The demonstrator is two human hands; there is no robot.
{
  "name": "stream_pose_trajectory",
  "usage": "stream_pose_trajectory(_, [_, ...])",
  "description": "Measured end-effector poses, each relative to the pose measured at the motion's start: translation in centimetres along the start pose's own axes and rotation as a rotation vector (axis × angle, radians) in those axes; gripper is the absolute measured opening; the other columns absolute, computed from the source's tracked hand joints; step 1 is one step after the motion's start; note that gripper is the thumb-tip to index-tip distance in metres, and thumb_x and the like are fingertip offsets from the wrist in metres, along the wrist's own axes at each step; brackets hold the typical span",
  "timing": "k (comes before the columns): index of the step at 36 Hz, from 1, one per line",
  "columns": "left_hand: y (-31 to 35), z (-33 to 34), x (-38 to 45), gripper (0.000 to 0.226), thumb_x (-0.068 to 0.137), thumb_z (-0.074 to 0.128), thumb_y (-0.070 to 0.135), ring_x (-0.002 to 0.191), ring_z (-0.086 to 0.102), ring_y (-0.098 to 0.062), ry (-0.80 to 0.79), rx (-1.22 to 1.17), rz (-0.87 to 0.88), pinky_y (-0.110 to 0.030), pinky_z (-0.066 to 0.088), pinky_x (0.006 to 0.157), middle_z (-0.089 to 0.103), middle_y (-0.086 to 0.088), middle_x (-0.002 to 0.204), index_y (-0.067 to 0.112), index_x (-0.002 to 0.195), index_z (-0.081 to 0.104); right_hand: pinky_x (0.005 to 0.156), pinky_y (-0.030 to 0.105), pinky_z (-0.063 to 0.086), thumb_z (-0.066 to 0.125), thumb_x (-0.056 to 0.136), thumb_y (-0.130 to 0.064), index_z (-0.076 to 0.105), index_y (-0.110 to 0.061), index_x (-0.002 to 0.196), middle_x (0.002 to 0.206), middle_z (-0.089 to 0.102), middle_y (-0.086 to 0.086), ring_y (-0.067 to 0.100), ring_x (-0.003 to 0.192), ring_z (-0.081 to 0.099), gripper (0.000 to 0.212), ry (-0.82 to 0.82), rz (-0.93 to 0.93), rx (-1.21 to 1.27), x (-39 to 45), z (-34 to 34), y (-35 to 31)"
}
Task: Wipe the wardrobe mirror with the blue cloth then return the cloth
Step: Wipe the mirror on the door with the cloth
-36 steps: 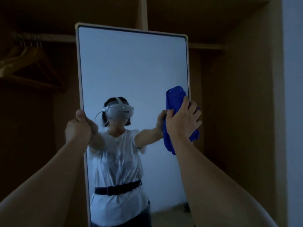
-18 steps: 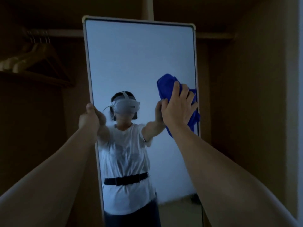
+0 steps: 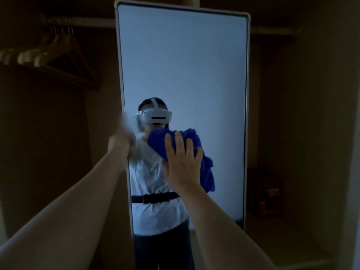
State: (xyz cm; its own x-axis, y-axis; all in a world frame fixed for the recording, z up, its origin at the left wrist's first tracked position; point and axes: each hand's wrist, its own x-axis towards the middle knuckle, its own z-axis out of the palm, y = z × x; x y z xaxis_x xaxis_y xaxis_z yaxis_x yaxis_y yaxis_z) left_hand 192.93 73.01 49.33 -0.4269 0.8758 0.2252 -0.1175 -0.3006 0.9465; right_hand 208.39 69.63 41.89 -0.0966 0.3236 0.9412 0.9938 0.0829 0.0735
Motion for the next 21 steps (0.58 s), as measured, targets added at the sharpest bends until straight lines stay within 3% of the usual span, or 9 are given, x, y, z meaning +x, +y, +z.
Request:
stream_pose_trajectory(5, [0.1,0.1,-0.2,0.047,0.099,0.031,0.043,0.058,0.045,-0.014,-0.017,0.022,0.03,-0.029,0.039,0.06,0.049,-0.001,0.064,0.02,0.062,0.049,0.084,0.053,0.048,0.076,0.069,-0.035,0.033,-0.017,0.137,0.139,0.048,0.011,0.033,0.114,0.054,0.082,-0.019,-0.111,-0.035,-0.6,0.2,-0.6])
stream_pose_trajectory(8, [0.2,-0.4,-0.2,0.043,0.098,0.032,0.048,0.068,0.053,-0.016,-0.057,0.035,-0.013,-0.029,0.042,0.063,0.056,-0.003,0.077,0.019,0.076,0.056,0.084,0.053,0.048,0.076,0.068,-0.03,0.043,-0.017,0.136,0.137,0.05,0.011,0.034,0.113,0.055,0.077,0.015,-0.093,-0.036,1.7,-0.5,-0.6])
stream_pose_trajectory(10, [0.5,-0.7,-0.3,0.042,0.097,0.035,0.051,0.079,0.057,-0.019,-0.077,0.051,-0.034,-0.032,0.048,0.071,0.06,-0.006,0.087,0.018,0.085,0.058,0.087,0.054,0.046,0.071,0.072,-0.031,0.046,-0.02,0.138,0.139,0.049,0.011,0.035,0.115,0.053,0.071,0.021,-0.027,-0.03,4.1,-1.5,-1.0])
stream_pose_trajectory(12, [0.6,-1.0,-0.1,0.044,0.095,0.039,0.052,0.078,0.058,-0.02,-0.107,0.041,-0.061,-0.034,0.049,0.077,0.061,-0.006,0.085,0.014,0.087,0.06,0.091,0.058,0.041,0.06,0.079,-0.033,0.038,-0.026,0.143,0.146,0.04,0.01,0.038,0.121,0.046,0.068,0.002,0.011,-0.008,6.8,-2.6,-1.4])
stream_pose_trajectory(17, [0.3,-1.8,-0.5,0.041,0.091,0.045,0.056,0.043,0.051,-0.008,-0.146,-0.02,-0.109,-0.024,0.039,0.049,0.056,0.005,0.051,0.02,0.079,0.061,0.099,0.061,0.029,0.06,0.084,-0.02,0.024,-0.034,0.146,0.156,0.016,0.007,0.039,0.13,0.024,0.073,0.026,0.002,0.004,12.6,-3.9,-2.1])
stream_pose_trajectory(21, [0.5,-1.7,-0.9,0.05,0.093,0.04,0.057,0.048,0.047,-0.01,-0.131,0.006,-0.113,-0.025,0.037,0.048,0.054,0.003,0.058,0.014,0.097,0.064,0.099,0.06,0.029,0.062,0.082,-0.019,0.029,-0.033,0.144,0.155,0.018,0.006,0.039,0.132,0.023,0.071,0.031,0.014,-0.011,13.8,-4.4,-3.2])
